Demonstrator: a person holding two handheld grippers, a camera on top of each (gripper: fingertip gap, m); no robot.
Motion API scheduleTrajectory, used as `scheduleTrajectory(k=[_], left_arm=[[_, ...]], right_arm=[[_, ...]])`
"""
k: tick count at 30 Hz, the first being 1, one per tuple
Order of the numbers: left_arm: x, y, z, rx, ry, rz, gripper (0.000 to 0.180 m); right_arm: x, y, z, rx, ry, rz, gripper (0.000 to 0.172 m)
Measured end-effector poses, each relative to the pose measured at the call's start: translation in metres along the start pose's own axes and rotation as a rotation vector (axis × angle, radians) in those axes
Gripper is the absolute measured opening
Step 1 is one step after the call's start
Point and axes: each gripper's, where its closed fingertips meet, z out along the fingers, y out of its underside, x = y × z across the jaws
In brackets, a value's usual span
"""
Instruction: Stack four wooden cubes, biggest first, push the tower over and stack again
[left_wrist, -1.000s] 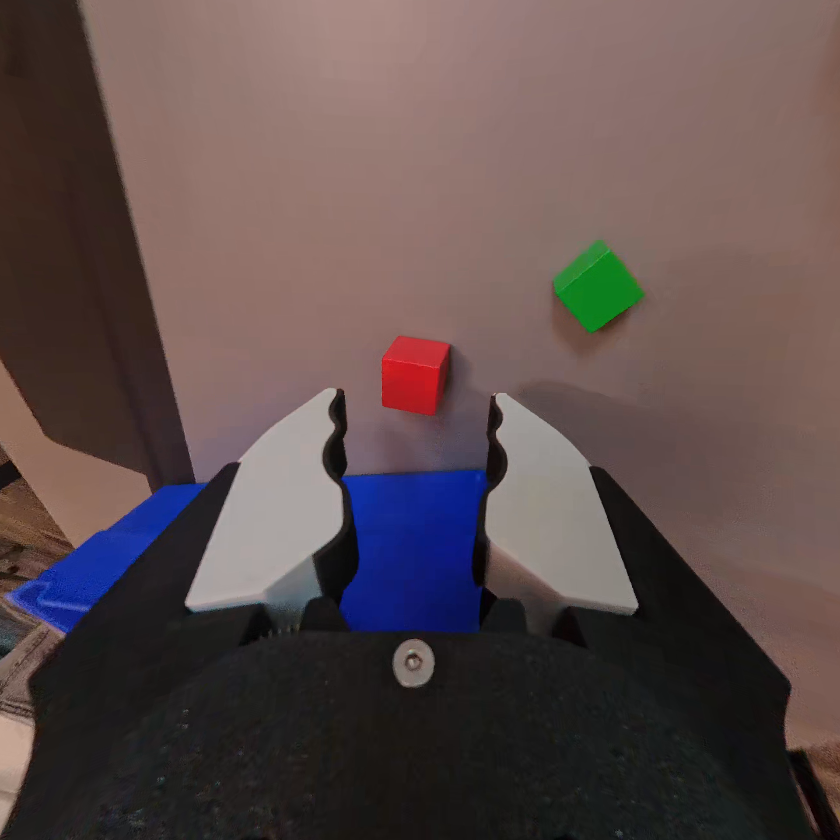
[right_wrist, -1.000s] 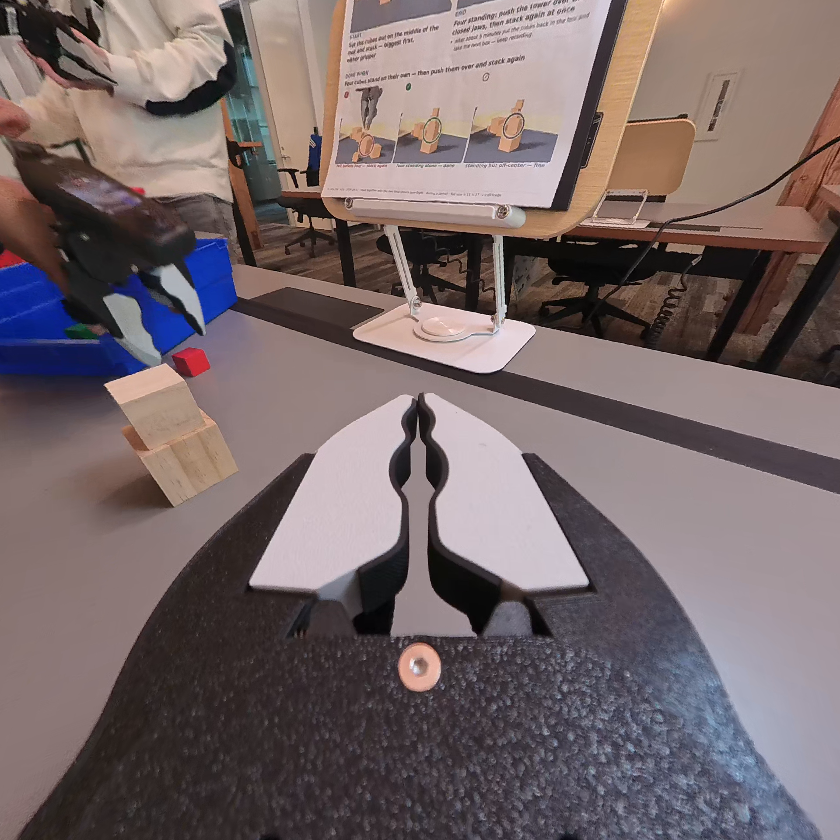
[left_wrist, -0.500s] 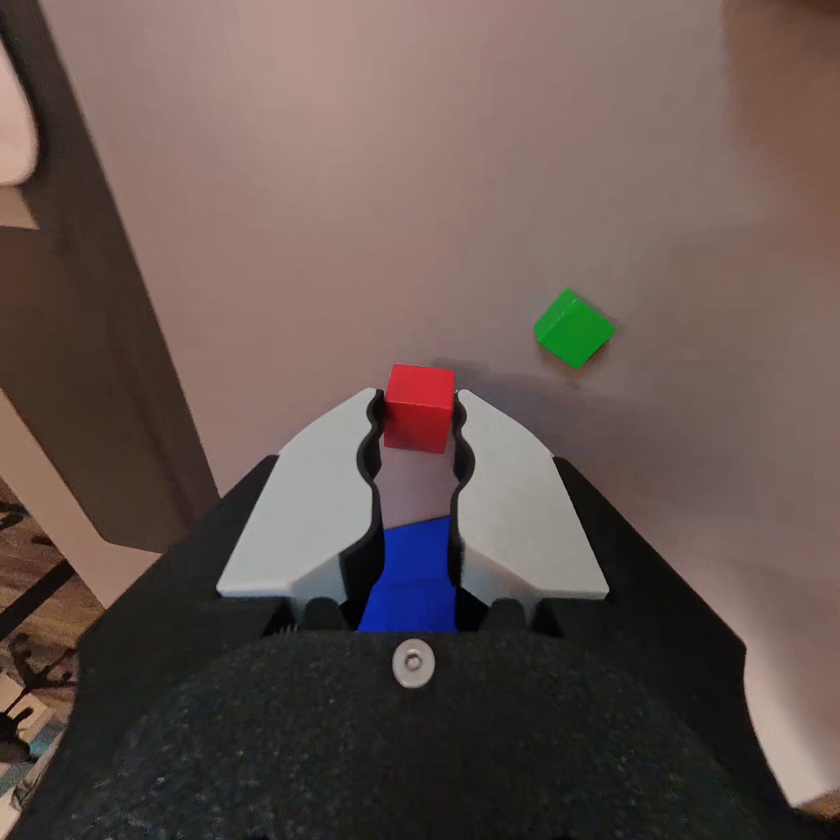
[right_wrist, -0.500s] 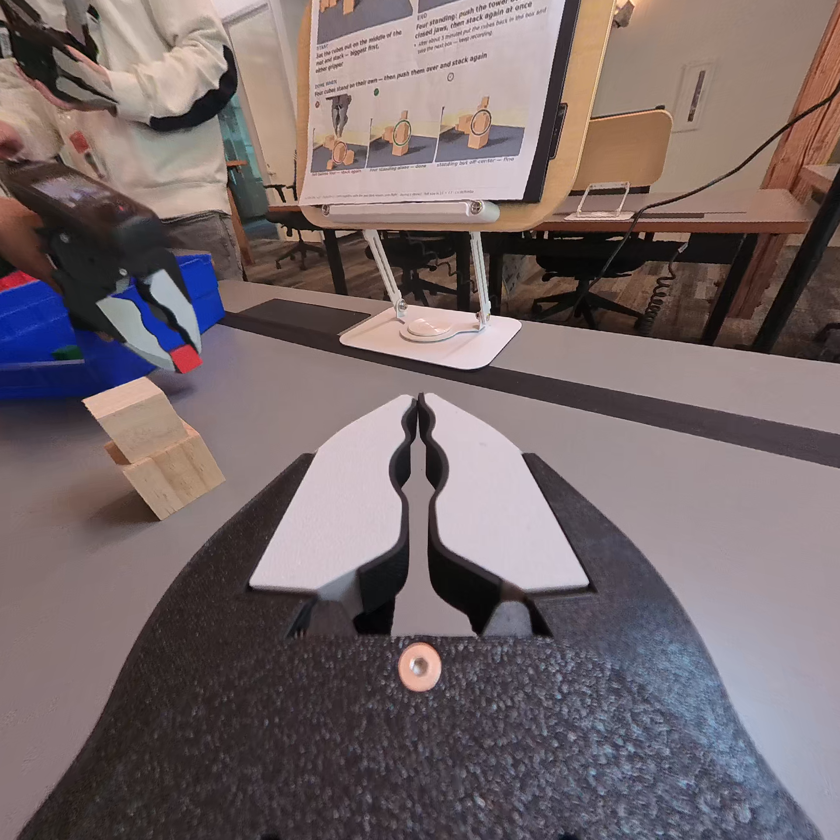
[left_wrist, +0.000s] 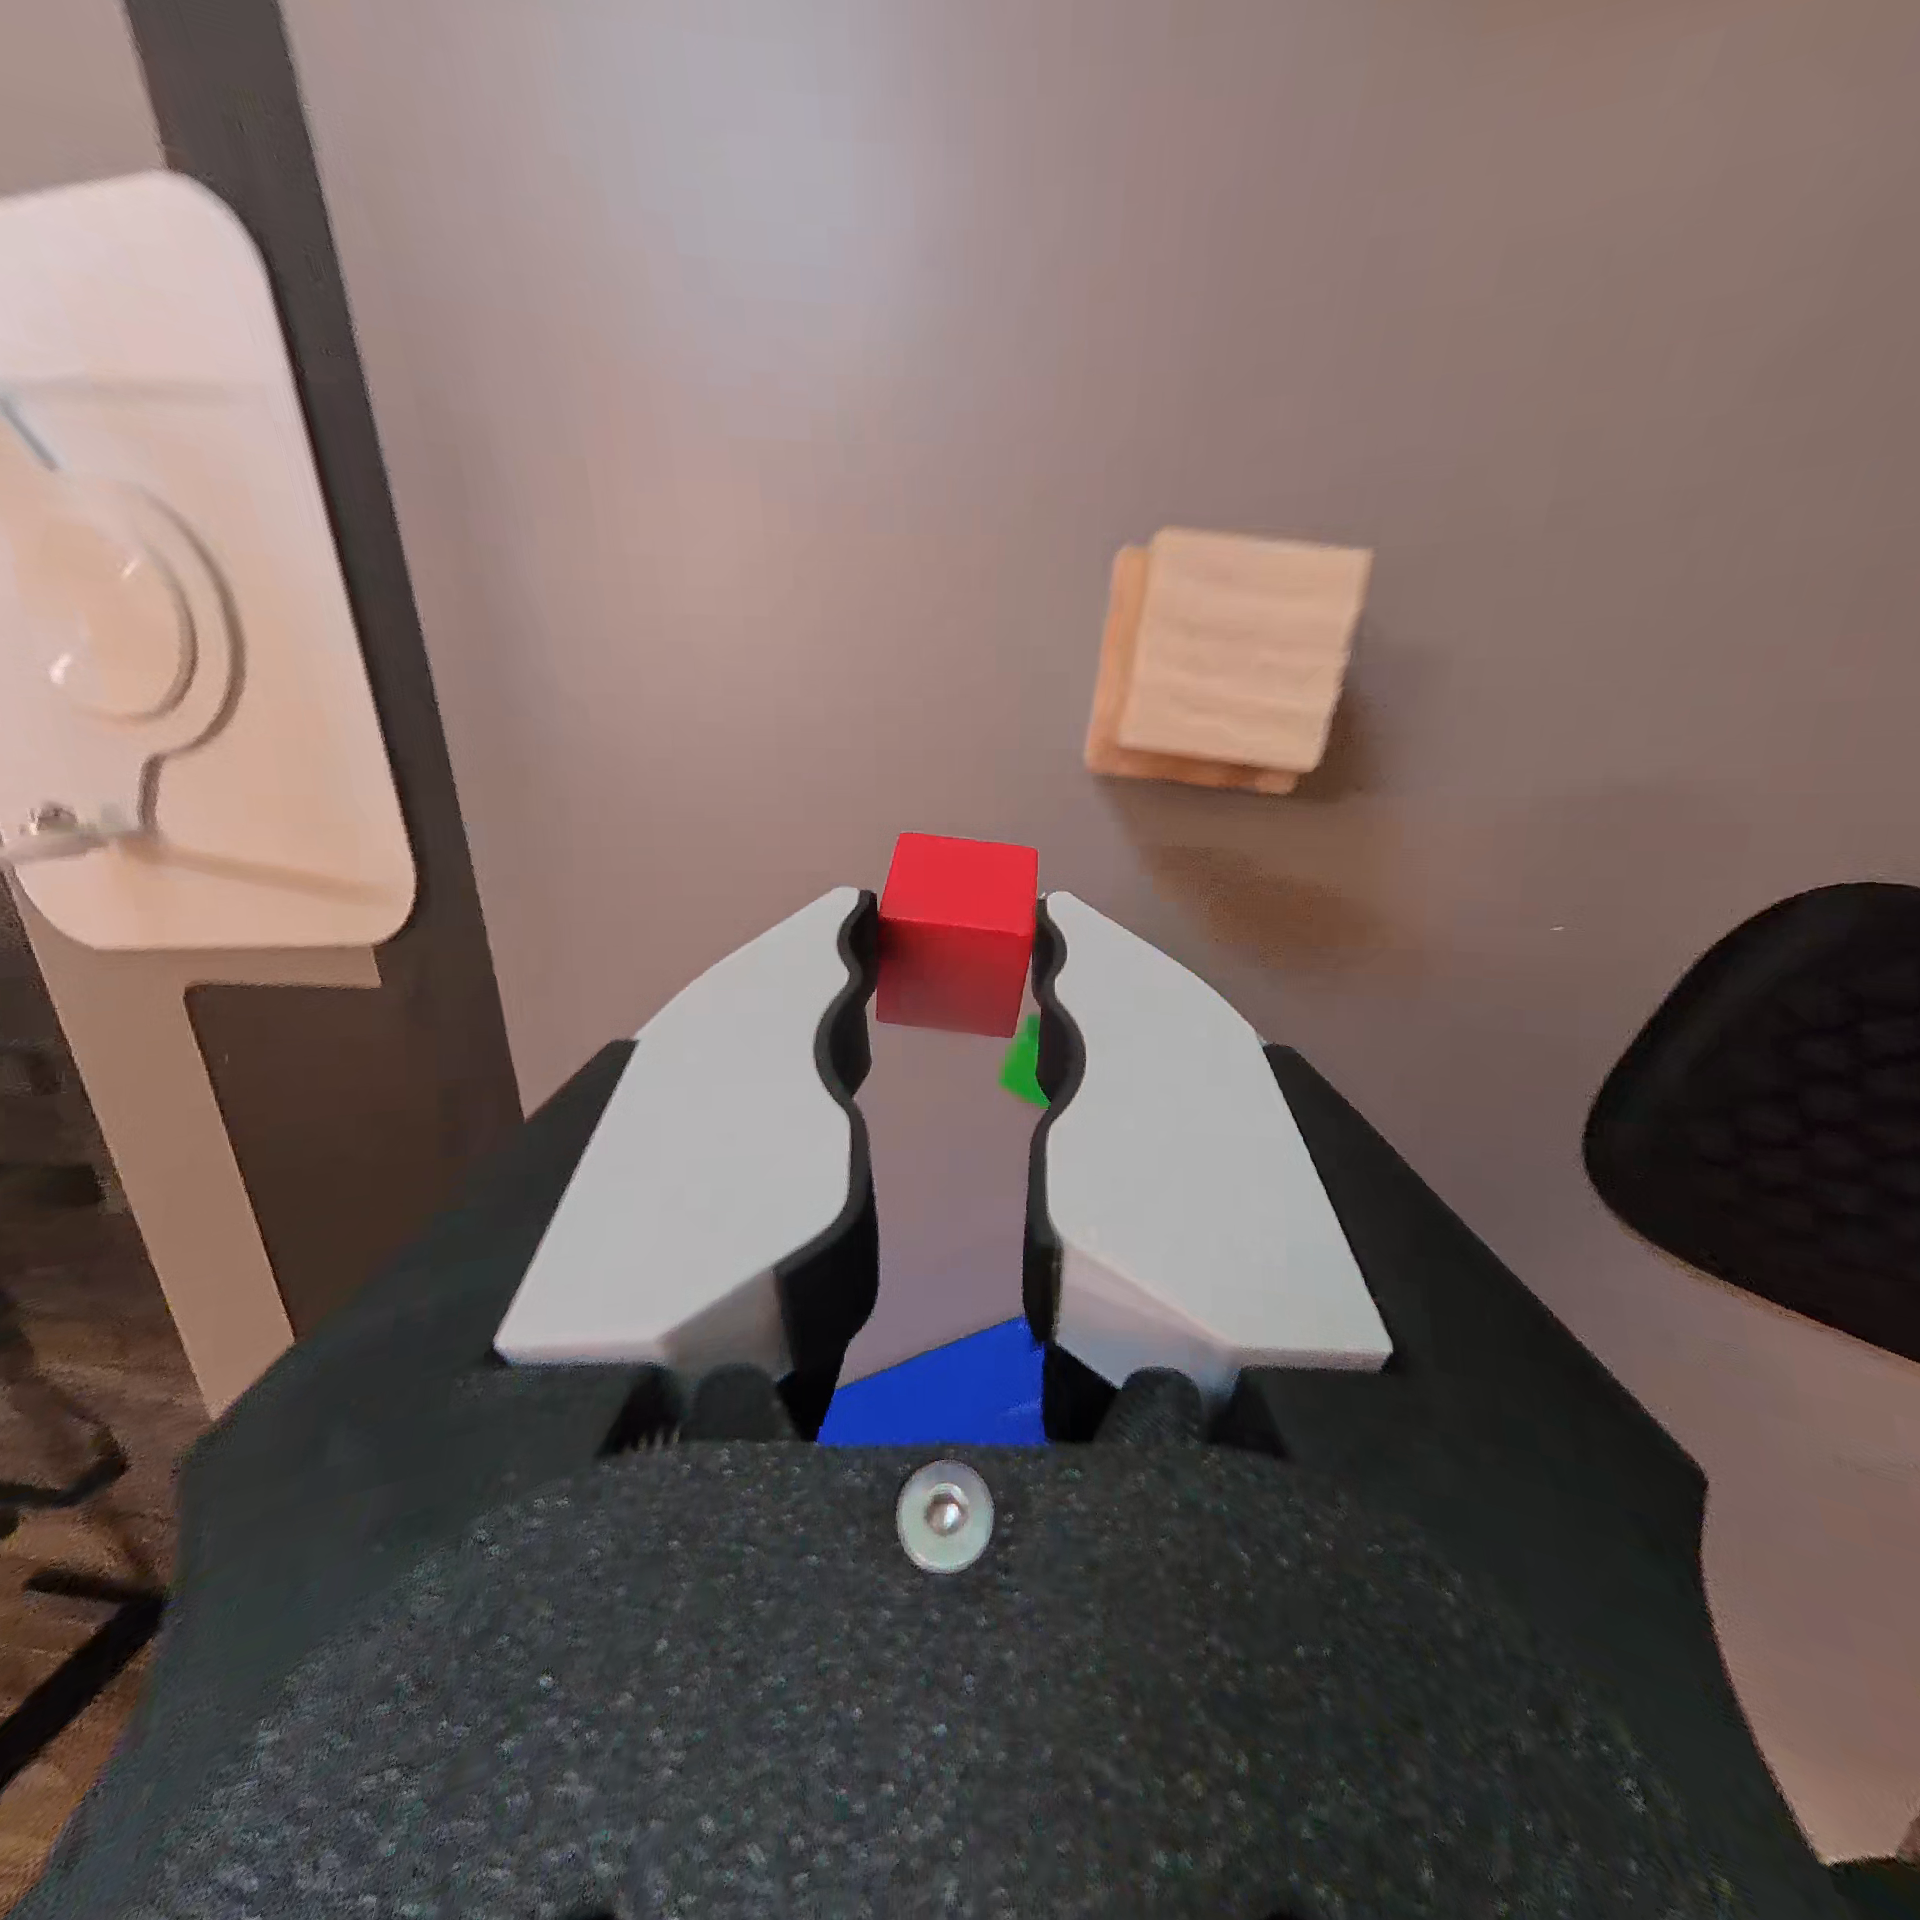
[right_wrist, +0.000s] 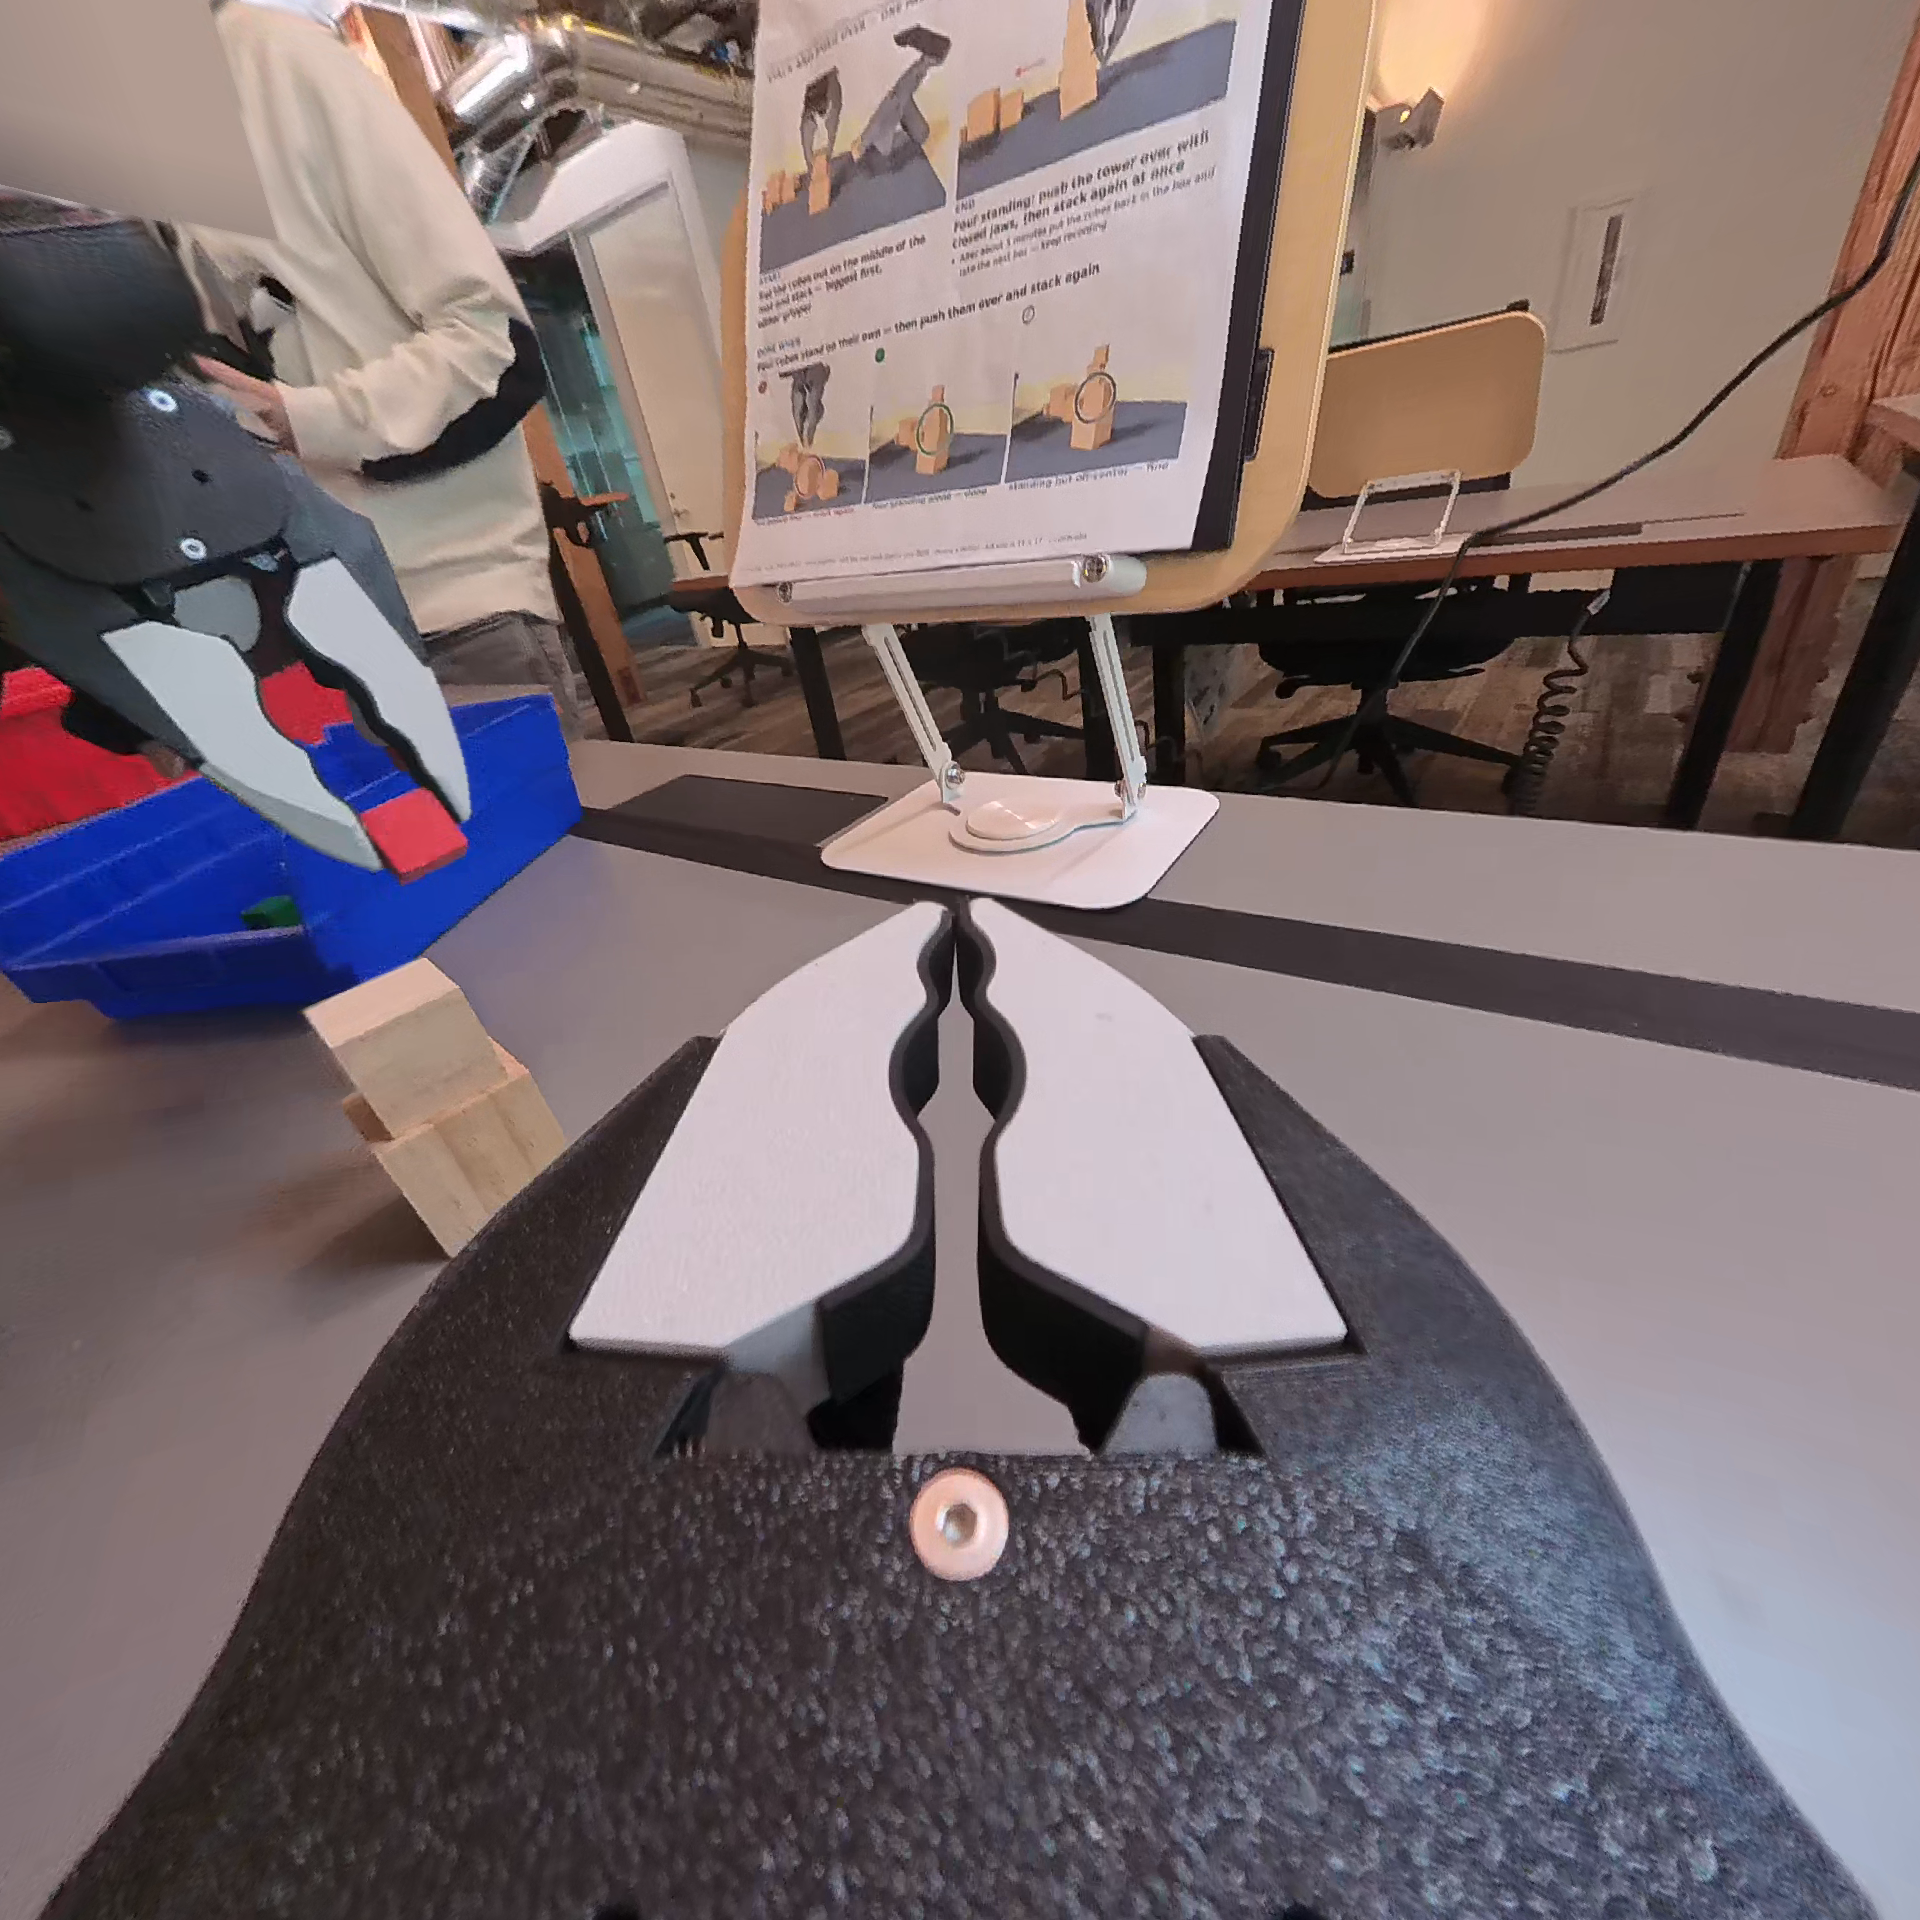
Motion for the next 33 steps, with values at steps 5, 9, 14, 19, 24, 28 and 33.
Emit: scheduleTrajectory(k=[5, 9, 14, 19, 24, 28, 33], left_arm=[[0.022, -0.024, 0.005, -0.077, -0.001, 0.081, 0.028], [0.035, -0.032, 0.012, -0.114, 0.009, 0.100, 0.028], [0.039, -0.034, 0.023, -0.143, 0.024, 0.120, 0.028], [0.036, -0.033, 0.026, -0.161, 0.060, 0.097, 0.028], [0.041, -0.036, 0.023, -0.169, 0.078, 0.113, 0.028], [0.046, -0.041, 0.026, -0.161, 0.104, 0.119, 0.028], [0.048, -0.046, 0.029, -0.139, 0.112, 0.130, 0.028]], right_arm=[[-0.001, -0.015, -0.007, 0.032, 0.029, -0.059, 0.000], [0.002, -0.022, -0.012, 0.055, 0.072, -0.082, 0.000], [0.009, -0.022, -0.014, 0.056, 0.125, -0.110, 0.000], [0.011, -0.017, -0.013, 0.038, 0.150, -0.136, 0.000], [0.009, -0.016, -0.011, 0.030, 0.139, -0.145, 0.000], [0.007, -0.017, -0.011, 0.027, 0.129, -0.147, 0.000], [0.006, -0.017, -0.010, 0.028, 0.123, -0.145, 0.000]])
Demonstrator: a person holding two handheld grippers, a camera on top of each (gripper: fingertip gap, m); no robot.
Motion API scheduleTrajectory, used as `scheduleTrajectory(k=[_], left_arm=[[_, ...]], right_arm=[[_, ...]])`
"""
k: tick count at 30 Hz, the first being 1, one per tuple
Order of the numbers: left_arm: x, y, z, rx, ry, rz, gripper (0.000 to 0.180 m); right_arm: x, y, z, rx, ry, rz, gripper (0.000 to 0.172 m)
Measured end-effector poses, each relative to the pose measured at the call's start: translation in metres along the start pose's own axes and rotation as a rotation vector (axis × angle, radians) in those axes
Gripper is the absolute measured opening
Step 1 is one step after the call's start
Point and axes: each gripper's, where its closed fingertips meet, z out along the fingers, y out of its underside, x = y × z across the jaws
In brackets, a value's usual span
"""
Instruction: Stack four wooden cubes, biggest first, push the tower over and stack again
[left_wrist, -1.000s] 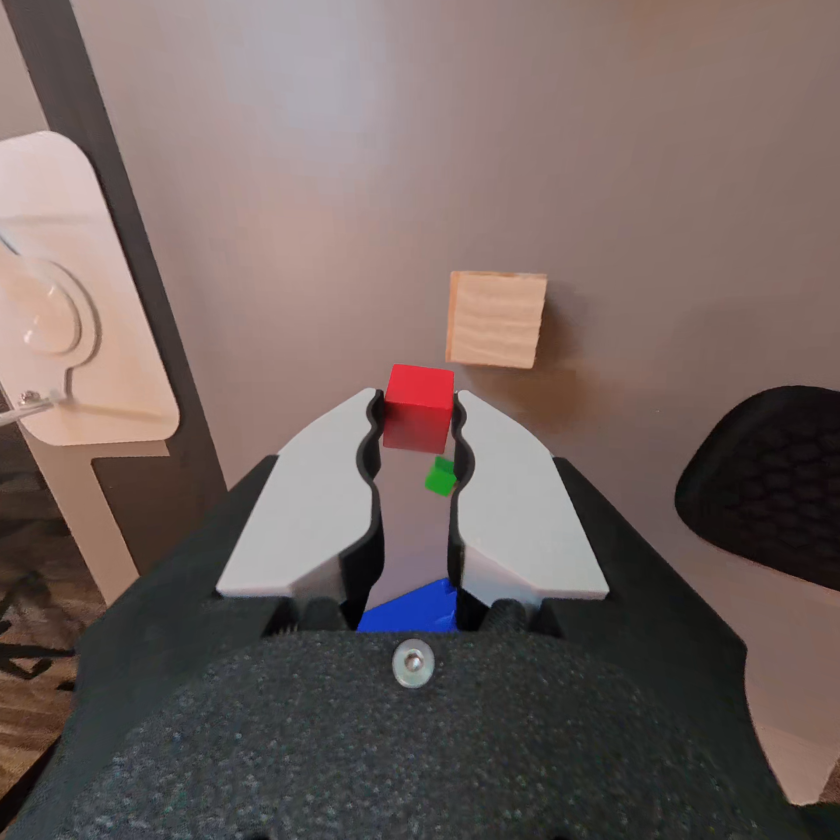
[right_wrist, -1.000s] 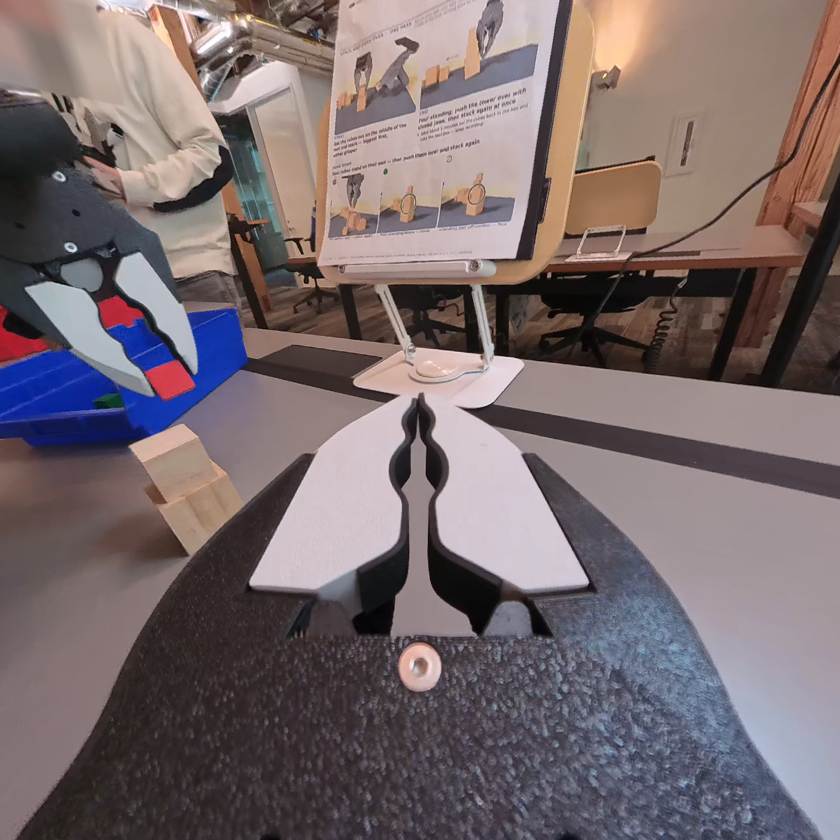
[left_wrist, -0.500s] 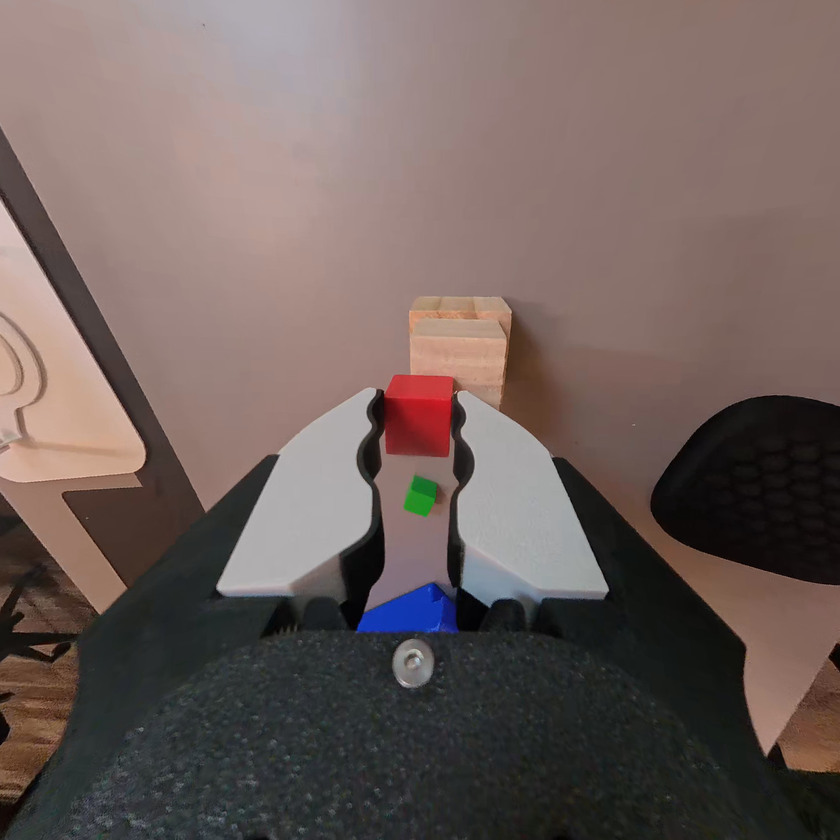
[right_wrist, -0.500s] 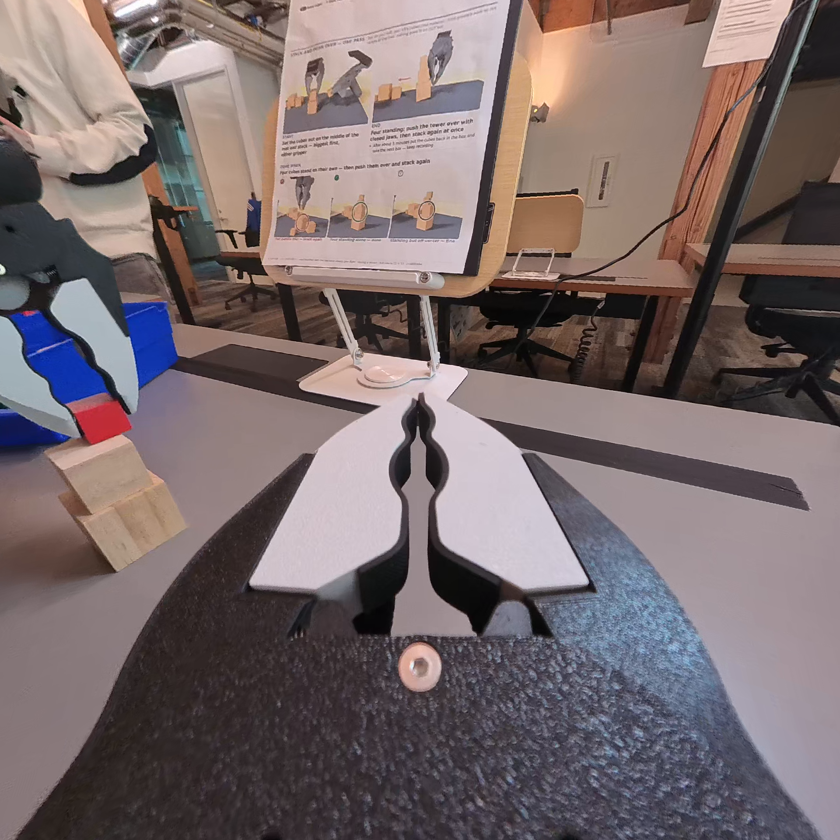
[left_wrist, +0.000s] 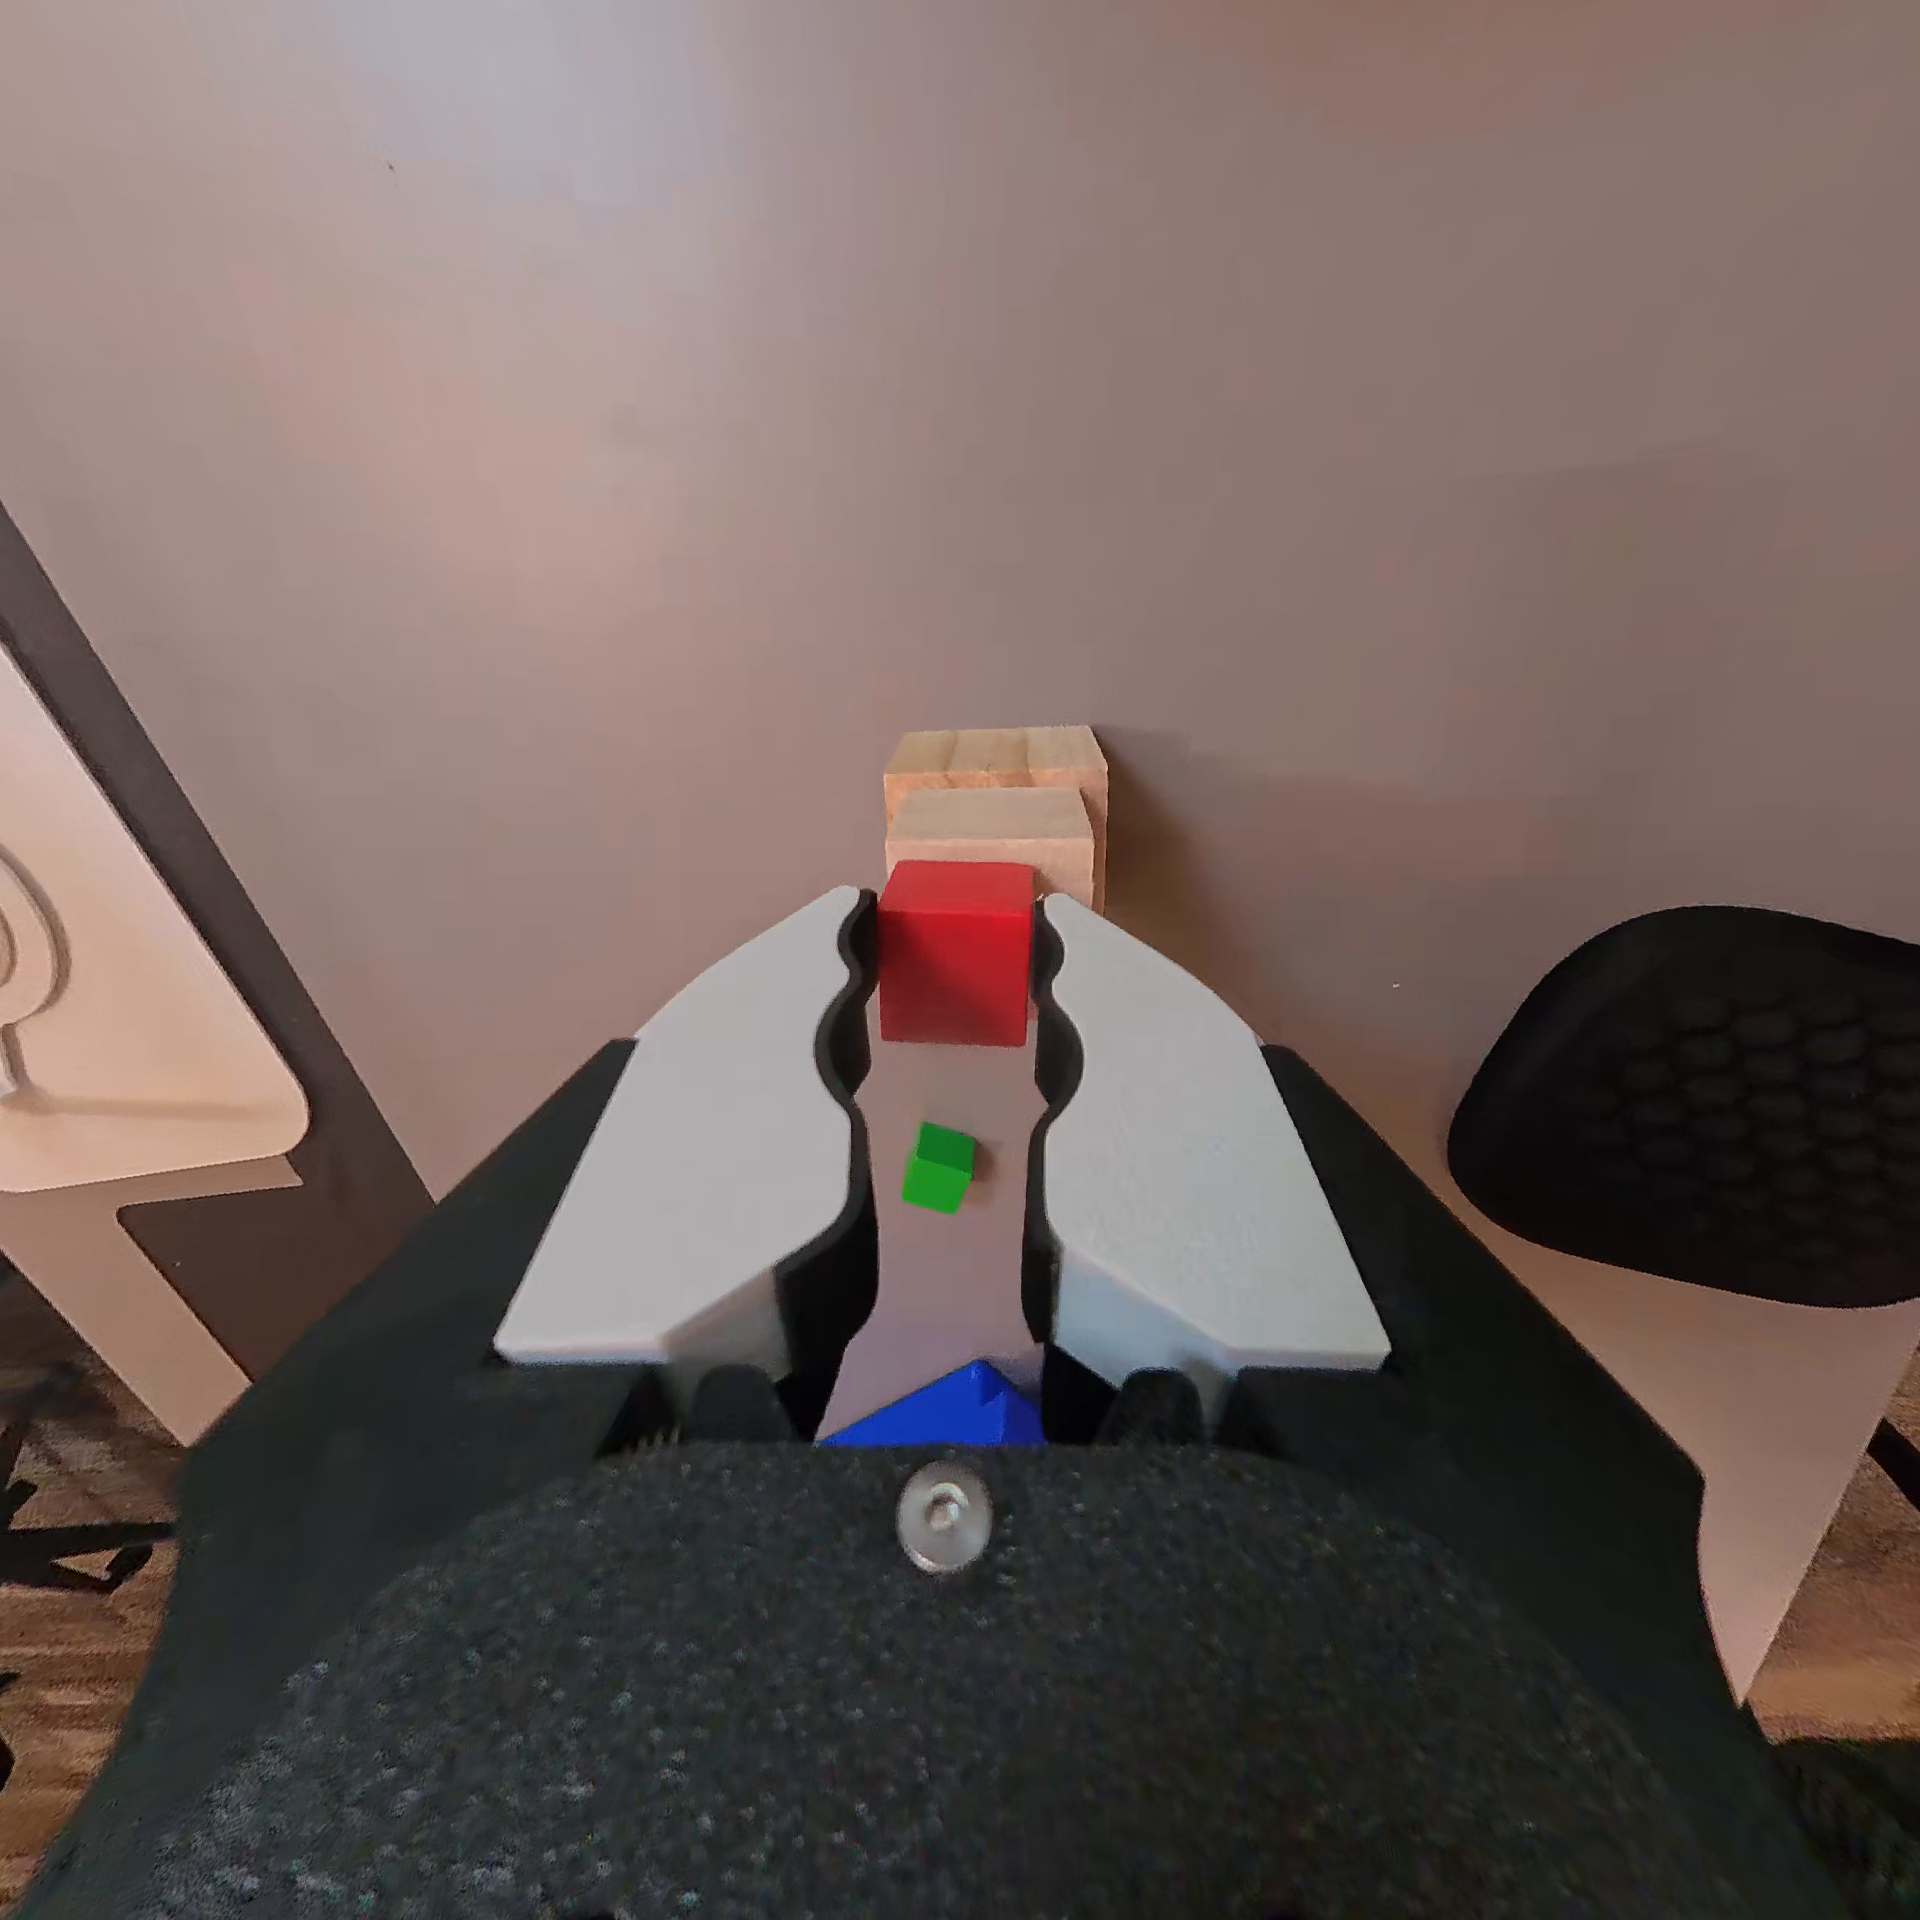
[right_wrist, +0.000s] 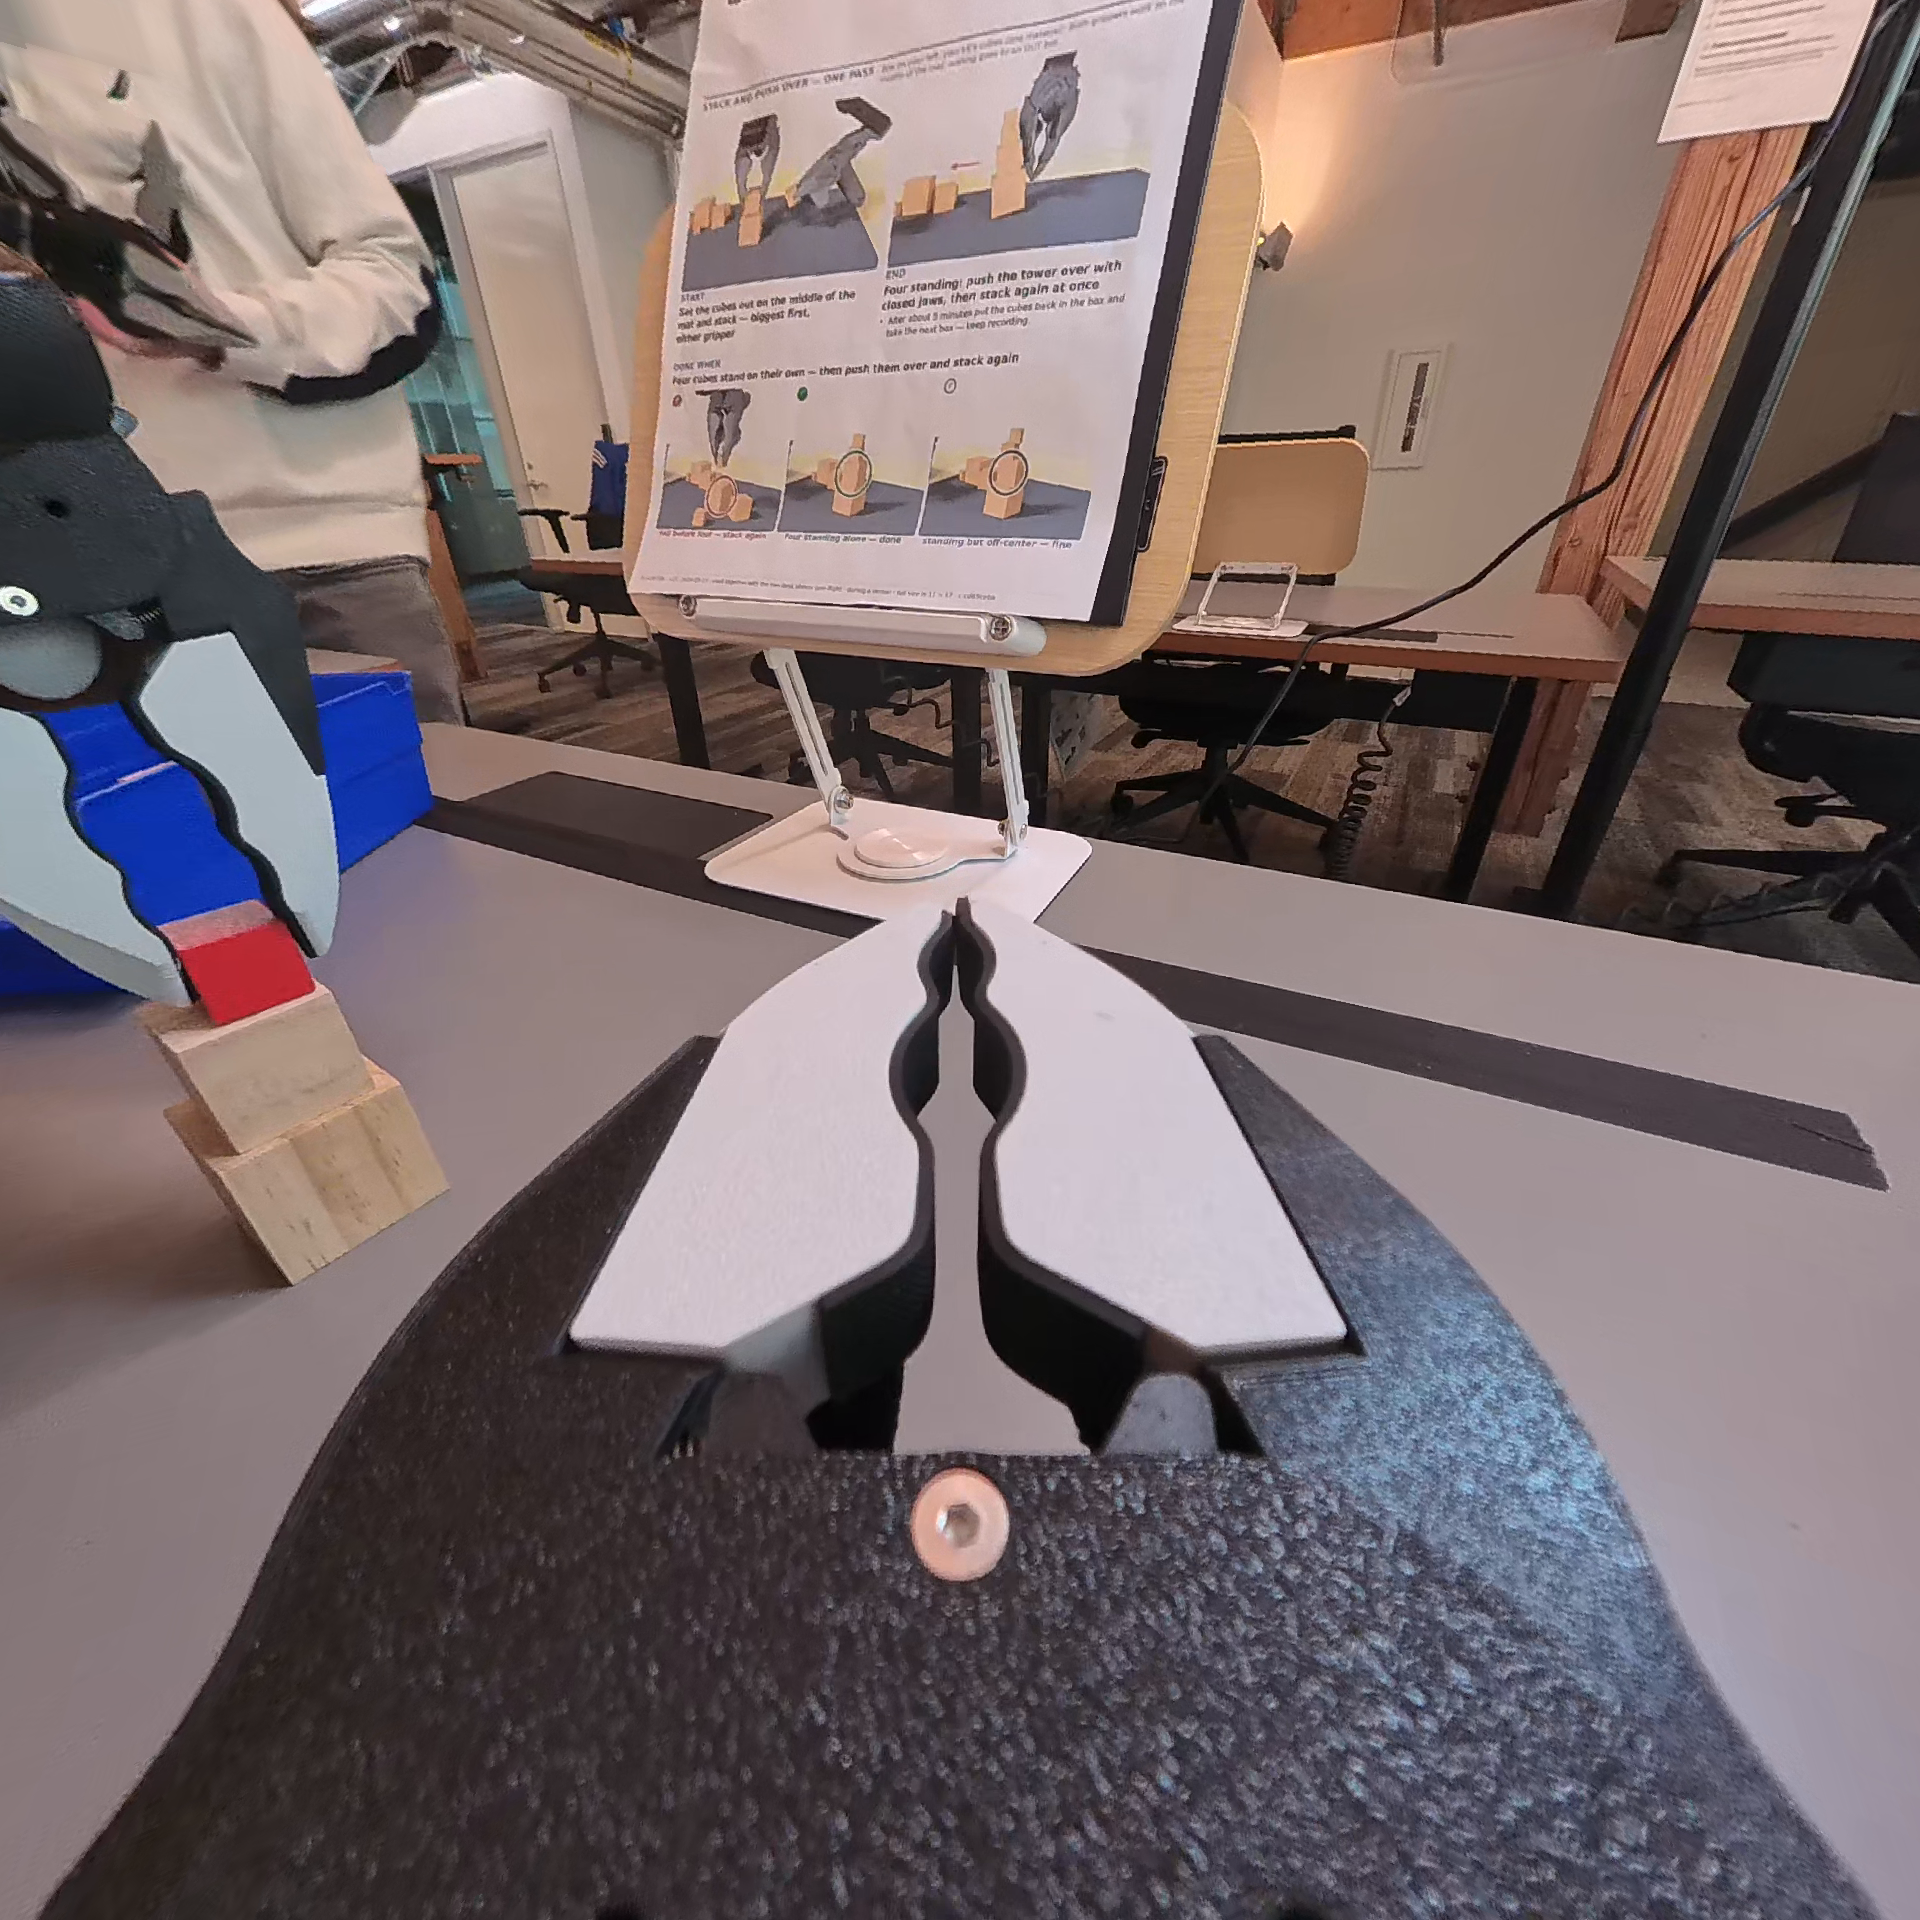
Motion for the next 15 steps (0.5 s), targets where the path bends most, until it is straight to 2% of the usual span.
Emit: scheduleTrajectory(k=[6, 9, 15], left_arm=[[0.001, 0.000, 0.003, -0.005, -0.012, 0.006, 0.029], [0.002, -0.001, 0.003, 0.016, -0.004, -0.002, 0.037], [-0.001, -0.010, -0.021, 0.156, -0.037, -0.037, 0.046]], right_arm=[[0.000, 0.001, 0.000, -0.004, -0.003, -0.001, 0.000], [-0.001, 0.002, 0.001, -0.006, -0.005, 0.001, 0.000], [-0.001, 0.001, 0.000, -0.003, -0.007, 0.001, 0.000]])
